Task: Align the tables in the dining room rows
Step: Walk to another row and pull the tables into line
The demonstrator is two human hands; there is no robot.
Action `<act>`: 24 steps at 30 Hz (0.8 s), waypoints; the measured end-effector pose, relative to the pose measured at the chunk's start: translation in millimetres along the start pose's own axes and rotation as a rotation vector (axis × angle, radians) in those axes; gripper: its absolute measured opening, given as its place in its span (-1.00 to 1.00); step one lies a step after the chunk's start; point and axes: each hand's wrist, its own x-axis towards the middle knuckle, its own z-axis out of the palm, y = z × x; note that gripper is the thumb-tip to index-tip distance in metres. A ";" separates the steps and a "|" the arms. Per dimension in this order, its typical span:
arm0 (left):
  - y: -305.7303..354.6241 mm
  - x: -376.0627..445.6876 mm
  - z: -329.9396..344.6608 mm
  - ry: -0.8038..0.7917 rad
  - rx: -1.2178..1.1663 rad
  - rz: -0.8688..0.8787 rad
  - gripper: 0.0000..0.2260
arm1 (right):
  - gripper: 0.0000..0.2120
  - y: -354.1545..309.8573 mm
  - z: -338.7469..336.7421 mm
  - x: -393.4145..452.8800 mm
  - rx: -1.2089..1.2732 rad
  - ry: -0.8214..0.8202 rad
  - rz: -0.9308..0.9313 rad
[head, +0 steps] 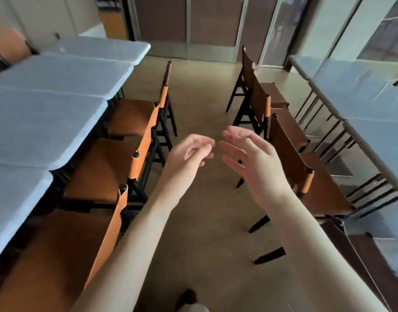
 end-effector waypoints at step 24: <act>-22.7 241.4 -129.0 0.464 0.182 -0.184 -0.81 | -0.82 -32.2 117.9 344.3 -0.096 -0.573 0.000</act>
